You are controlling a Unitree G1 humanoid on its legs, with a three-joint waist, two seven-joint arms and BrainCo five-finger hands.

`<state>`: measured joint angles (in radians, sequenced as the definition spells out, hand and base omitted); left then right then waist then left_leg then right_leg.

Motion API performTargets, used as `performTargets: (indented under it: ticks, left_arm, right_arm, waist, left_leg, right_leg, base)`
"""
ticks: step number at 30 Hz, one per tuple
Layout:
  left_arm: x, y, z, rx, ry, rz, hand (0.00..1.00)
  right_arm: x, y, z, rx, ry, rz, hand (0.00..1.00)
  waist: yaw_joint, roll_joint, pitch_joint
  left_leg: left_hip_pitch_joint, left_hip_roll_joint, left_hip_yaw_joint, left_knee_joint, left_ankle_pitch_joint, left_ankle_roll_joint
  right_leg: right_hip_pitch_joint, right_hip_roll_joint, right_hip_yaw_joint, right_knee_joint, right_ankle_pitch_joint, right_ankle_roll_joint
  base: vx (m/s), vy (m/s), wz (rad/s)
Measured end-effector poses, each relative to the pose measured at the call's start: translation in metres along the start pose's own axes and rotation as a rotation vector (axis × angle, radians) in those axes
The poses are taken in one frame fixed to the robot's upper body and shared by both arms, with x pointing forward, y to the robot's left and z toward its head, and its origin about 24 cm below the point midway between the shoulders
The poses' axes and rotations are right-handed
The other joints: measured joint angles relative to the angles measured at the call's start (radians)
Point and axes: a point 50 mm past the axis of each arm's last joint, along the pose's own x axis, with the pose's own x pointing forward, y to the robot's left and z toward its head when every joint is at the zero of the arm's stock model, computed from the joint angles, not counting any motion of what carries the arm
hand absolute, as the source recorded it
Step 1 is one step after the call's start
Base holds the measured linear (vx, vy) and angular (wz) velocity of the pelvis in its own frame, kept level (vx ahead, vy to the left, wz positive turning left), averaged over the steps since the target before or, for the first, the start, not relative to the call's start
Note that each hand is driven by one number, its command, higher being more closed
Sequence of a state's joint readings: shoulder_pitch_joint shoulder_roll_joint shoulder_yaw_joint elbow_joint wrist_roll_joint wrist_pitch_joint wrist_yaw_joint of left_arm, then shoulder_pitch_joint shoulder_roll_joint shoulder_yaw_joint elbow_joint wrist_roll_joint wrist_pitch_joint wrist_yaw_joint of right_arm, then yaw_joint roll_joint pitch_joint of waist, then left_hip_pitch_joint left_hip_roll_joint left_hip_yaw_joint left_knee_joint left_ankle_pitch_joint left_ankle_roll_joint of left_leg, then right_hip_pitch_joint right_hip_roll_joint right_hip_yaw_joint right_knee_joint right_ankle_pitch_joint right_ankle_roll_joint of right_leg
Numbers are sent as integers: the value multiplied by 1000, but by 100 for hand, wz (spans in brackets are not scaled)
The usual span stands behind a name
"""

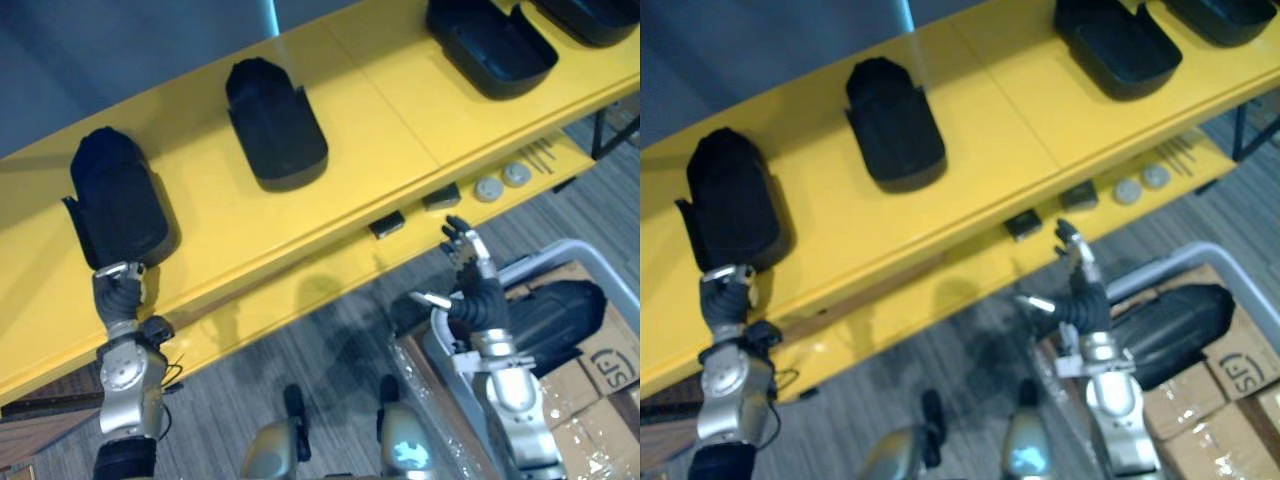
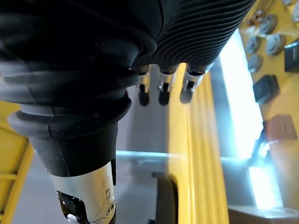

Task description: Walk over and take plastic housings, then place them on the shelf

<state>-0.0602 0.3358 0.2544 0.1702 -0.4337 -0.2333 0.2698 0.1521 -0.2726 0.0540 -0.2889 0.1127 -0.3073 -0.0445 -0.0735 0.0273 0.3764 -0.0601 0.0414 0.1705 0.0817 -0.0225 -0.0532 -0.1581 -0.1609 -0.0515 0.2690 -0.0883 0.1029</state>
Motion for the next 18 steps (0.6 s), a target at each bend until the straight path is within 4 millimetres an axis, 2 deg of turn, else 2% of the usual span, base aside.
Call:
performTargets:
  ticks: [11,15,18]
  left_arm:
    - [-1,2,0,1,-5,7,100]
    - [-16,2,0,-24,-7,2,100]
    - [-36,5,2,-45,-9,-8,100]
  right_arm:
    - [0,5,-1,15,2,14,0]
    - [-2,7,-1,22,6,8,0]
    - [-5,8,-2,20,7,14,0]
  waist:
    - [1,0,0]
    - [1,-4,-2]
    - [7,-12,-8]
  left_leg:
    - [0,0,-3,0,0,0]
    - [0,0,-14,0,0,0]
    - [7,0,-33,-1,0,0]
  right_leg:
    - [2,0,-2,-1,0,0]
    - [16,0,-14,-14,2,2]
    - [44,0,-36,-35,3,3]
  base:
    - [0,0,0]
    - [0,-1,8]
    - [22,-5,19]
